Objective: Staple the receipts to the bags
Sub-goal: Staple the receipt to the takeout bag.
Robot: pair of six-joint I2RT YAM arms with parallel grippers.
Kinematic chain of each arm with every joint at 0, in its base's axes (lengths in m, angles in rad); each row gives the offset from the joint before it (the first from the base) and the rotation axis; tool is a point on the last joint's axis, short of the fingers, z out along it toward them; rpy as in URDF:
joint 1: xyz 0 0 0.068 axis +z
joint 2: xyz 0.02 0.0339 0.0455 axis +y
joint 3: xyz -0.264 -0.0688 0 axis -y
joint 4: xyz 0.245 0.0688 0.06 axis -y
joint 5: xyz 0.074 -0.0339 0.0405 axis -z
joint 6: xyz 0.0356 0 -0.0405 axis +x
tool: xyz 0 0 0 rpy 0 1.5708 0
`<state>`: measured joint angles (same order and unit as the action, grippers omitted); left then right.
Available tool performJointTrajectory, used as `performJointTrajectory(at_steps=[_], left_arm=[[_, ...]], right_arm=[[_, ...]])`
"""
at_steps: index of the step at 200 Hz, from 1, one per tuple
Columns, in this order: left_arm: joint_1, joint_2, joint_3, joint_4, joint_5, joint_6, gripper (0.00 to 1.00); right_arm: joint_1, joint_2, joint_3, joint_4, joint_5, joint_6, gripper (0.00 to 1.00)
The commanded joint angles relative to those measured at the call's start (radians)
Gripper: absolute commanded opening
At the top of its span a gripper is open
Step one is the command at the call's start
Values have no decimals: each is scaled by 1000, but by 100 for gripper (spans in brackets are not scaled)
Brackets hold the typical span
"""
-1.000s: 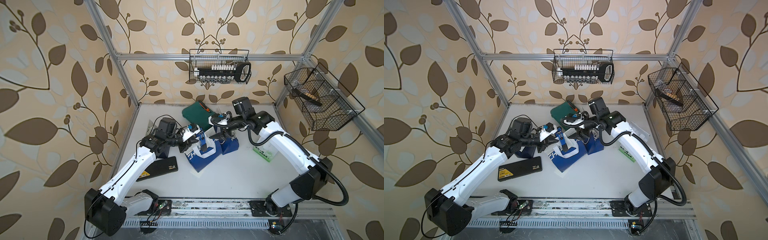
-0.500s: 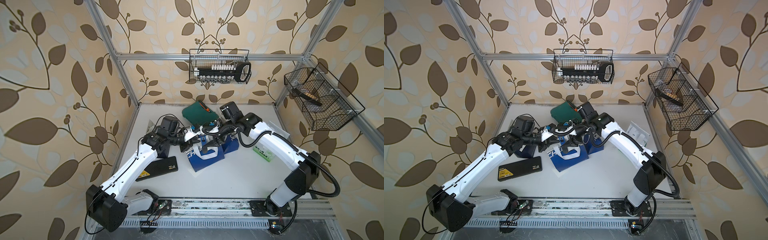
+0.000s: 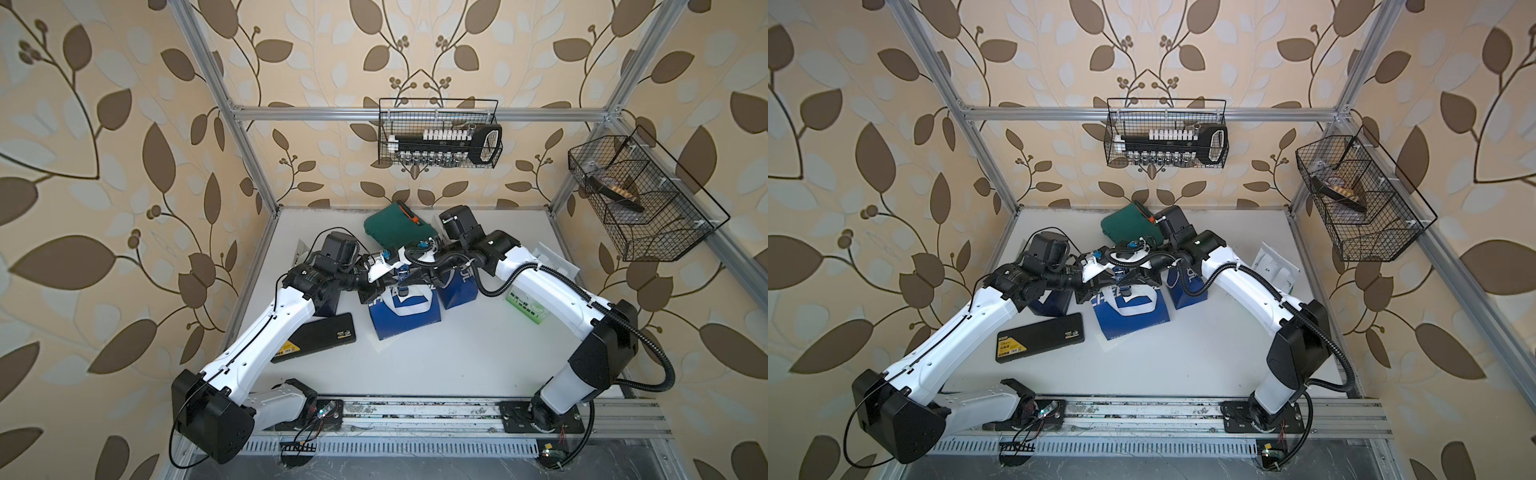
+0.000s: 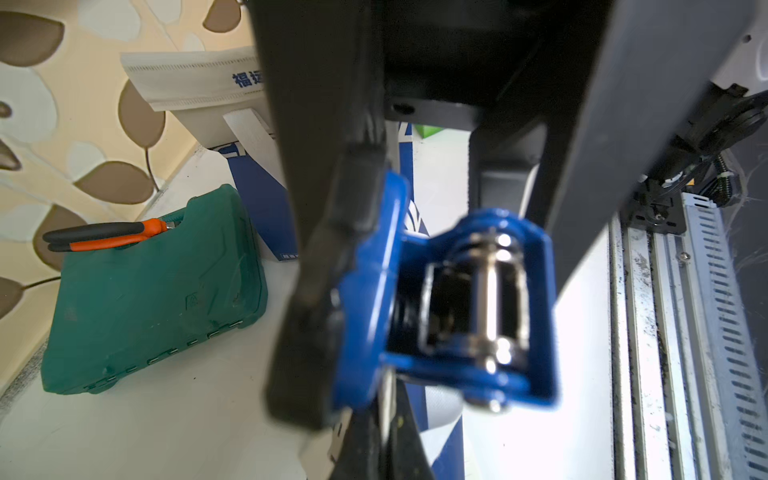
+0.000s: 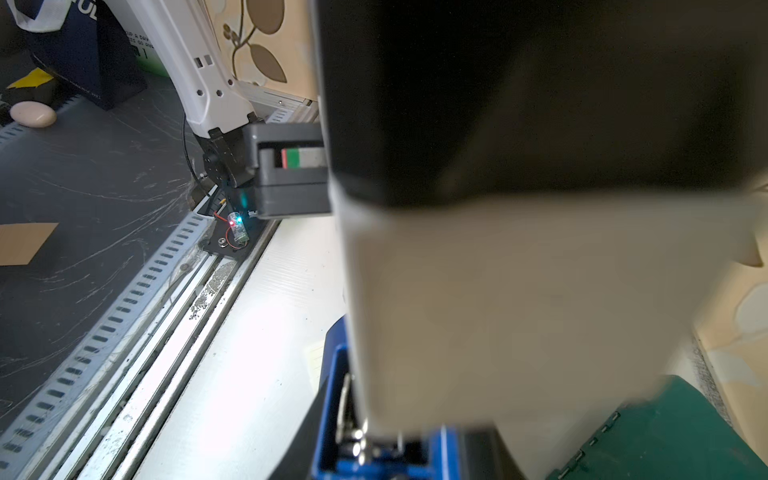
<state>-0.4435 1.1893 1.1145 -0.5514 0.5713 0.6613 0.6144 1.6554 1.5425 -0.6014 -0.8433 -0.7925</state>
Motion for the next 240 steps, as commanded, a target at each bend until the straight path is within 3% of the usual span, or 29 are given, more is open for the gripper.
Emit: performJointTrajectory(at_steps=[1, 7, 25, 57, 91, 136, 160, 200, 240], left_arm=[[-29, -49, 81, 190, 97, -17, 0], [-29, -50, 76, 200, 89, -25, 0], [-29, -50, 44, 250, 47, -62, 0], [-29, -49, -5, 355, -16, -140, 0], [-29, -39, -6, 395, -39, -185, 0], [-29, -27, 1, 390, -41, -197, 0], [-29, -25, 5, 395, -40, -211, 0], [-29, -23, 13, 406, -42, -227, 0], [-29, -28, 10, 408, -50, -228, 0]], right_arm=[[0, 30, -33, 66, 4, 112, 18], [-2, 19, -35, 91, 2, 140, 30], [-3, -42, -70, 208, 37, 228, 51], [-4, -172, -182, 401, 267, 336, 63], [26, -324, -368, 638, 621, 461, 65], [148, -422, -454, 682, 897, 403, 65], [197, -413, -443, 654, 932, 403, 65], [257, -385, -436, 650, 944, 527, 64], [266, -350, -440, 661, 906, 705, 57]])
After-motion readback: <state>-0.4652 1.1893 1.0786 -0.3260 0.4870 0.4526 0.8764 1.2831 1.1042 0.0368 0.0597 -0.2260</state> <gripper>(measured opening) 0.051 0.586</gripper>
